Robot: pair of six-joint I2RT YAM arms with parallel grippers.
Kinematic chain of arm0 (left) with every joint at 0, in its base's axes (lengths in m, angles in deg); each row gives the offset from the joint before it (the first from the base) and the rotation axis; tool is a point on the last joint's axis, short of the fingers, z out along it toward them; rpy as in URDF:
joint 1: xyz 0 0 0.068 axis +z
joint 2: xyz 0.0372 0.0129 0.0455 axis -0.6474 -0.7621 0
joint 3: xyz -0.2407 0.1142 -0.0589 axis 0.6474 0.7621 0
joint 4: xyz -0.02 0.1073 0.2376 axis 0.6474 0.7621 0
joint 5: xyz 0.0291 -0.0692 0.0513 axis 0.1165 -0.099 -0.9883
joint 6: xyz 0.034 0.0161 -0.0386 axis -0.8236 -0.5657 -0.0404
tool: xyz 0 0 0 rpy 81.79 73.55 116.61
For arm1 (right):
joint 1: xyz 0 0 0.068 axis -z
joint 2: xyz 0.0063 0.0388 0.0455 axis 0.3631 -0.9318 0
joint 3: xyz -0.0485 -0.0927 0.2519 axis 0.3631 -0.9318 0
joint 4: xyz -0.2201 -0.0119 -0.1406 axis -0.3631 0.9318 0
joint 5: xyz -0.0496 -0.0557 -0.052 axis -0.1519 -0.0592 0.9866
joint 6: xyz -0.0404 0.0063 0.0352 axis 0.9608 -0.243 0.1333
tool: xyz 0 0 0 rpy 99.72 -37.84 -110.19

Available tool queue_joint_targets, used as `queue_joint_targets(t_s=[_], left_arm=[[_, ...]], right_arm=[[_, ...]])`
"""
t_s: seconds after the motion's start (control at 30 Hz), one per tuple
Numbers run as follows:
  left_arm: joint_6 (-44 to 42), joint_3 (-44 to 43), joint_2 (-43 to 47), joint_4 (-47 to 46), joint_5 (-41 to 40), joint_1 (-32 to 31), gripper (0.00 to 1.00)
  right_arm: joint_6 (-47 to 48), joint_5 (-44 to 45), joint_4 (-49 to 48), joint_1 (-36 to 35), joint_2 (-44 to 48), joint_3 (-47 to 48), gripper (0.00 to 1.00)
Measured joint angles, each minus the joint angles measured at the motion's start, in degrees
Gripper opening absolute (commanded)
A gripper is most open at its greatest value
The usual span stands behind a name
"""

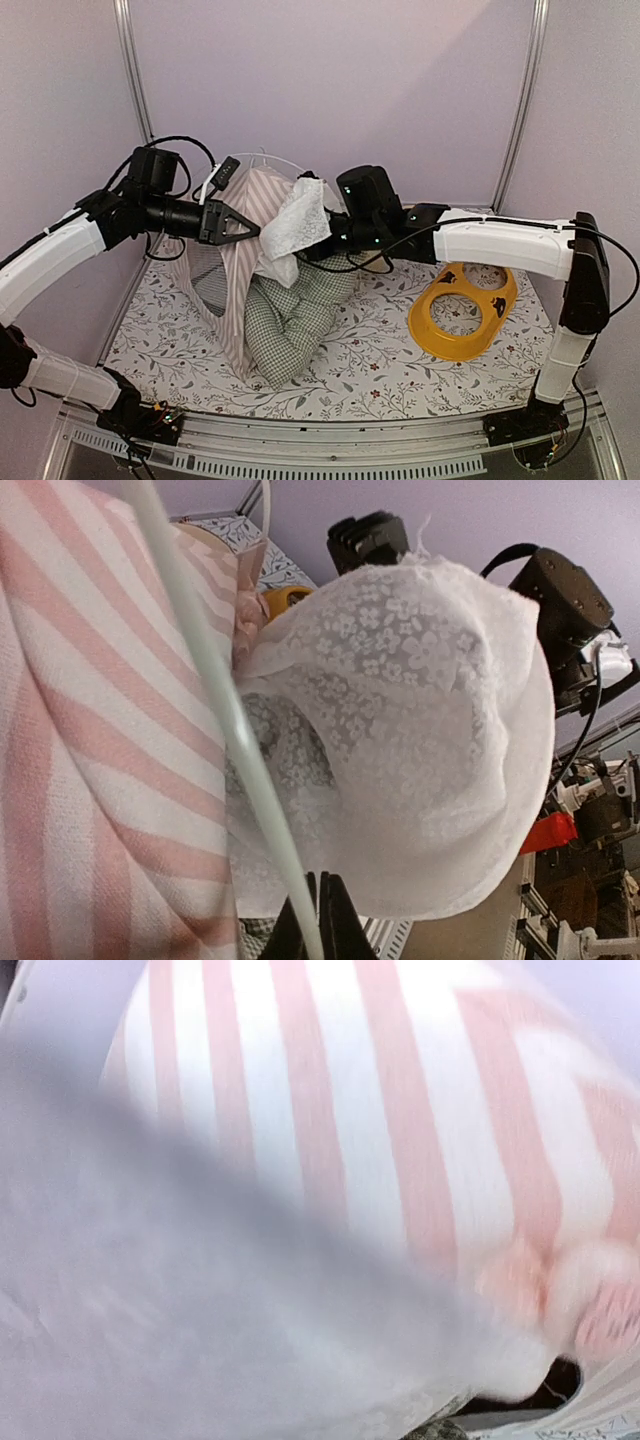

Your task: Set up the pet tent

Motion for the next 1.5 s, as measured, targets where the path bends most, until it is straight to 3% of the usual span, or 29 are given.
queue_joint_targets(t_s=[0.33,0.5,0.67,0.73,0.9,1.27,1.37,1.5], left_arm=[[2.51,-0.81,0.13,-0.59,0.15,-2.08,0.0],[4.2,-0.55,0.13,-0.85,-1.57,-1.97,0.0],[6.54,1.51,1.09,-2.97,-3.48,-1.4,0.0],[7.74,2.58,2.29,-3.76,-3.98,-0.98,0.0],[9.31,4.44,4.2,-4.79,-5.9,-0.57,0.0],[9.16,5.46,4.59,-5.81,-9.77,-0.46,0.0],[8.85,5.55,4.63,-5.88,-10.45,-0.46,0.07],[7.89,5.6,4.7,-5.51,-10.97,-0.44,0.24]], right_arm=[[-5.97,8.72,-2.21,0.57,-12.79,7.17,0.0],[-8.26,10.51,-3.89,0.2,-13.11,6.6,0.01],[-9.81,11.72,-2.49,0.26,-11.63,5.11,0.4],[-9.7,11.52,-2.91,0.52,-9.31,2.23,0.47],[-8.79,7.17,-7.17,1.64,-0.31,-9.09,0.55],[-6.27,3.23,-11.74,-0.17,8.04,-16.24,0.64],[-6.25,4.26,-11.1,-0.39,10.97,-20.85,0.66],[-5.64,3.48,-10.58,-0.37,14.05,-24.06,0.67]])
